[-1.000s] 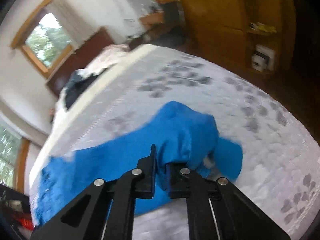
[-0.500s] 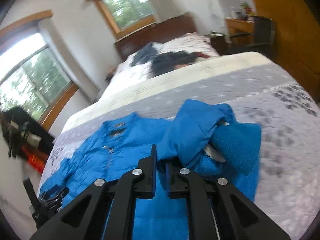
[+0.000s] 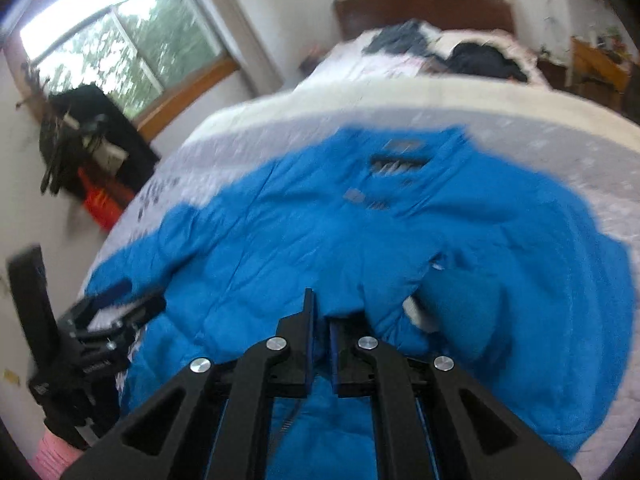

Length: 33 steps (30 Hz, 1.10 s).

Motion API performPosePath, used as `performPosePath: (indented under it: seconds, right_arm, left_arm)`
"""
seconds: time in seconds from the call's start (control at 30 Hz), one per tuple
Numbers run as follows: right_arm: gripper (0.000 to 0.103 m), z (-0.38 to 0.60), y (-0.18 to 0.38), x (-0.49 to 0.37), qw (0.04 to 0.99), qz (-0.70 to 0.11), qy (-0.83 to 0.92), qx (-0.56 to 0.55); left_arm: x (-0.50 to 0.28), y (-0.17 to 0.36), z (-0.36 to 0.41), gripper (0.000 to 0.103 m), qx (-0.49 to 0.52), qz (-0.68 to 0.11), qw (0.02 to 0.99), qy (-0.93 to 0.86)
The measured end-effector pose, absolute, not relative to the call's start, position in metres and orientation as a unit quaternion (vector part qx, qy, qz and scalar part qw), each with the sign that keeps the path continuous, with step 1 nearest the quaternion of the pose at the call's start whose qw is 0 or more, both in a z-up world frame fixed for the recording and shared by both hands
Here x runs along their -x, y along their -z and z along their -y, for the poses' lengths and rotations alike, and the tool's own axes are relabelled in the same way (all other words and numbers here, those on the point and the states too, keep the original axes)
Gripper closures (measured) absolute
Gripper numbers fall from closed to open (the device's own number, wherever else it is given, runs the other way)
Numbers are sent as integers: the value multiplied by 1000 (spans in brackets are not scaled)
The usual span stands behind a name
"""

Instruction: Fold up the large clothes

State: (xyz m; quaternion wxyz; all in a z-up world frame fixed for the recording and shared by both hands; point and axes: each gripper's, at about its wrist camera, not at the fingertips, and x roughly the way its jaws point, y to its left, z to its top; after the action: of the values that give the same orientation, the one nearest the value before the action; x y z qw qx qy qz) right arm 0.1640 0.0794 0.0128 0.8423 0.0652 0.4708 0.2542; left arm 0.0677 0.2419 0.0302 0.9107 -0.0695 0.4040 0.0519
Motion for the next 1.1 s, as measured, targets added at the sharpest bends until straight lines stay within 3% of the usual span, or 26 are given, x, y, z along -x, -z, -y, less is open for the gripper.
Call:
performPosePath:
  seconds: [0.17,0.33,0.47,0.67,0.8,0.9,0.97,1.07,1.1]
  right_arm:
    - [86,-96,0,-154,826,-491,-276,-29]
    - [85,-58,-30,-139,838,-465,-279,-57]
    - [73,-6,-56,-134,868,-427,-235,-93]
    - [72,63,-54,-135,906,-393,-116,-108]
    - [72,96,-37,-145,891,-412,-115,-155]
    - [72,112,-32,-149,891,-412,-101,-164]
    - [72,120,-31,-151,890,-411,-94,-172]
    - [72,126,-29,-151,889,-411,-90,-180]
    - [72,125,-28,-151,888,-412,-91,-182]
  left_arm:
    - [-70,-30,-247,3,70,-408,909,-52]
    - [-80,-34,-233,3,66,-412,908,-35]
    - [-96,-36,-201,3,51,-419,906,-2]
    - [-135,-13,-139,3,50,-485,871,58]
    - [-156,2,-115,6,49,-503,861,62]
    - [-163,6,-107,36,72,-513,851,82]
    - [-164,7,-107,64,95,-520,843,103]
    - [-160,1,-109,88,96,-511,847,114]
    - [-159,-3,-112,91,96,-504,850,116]
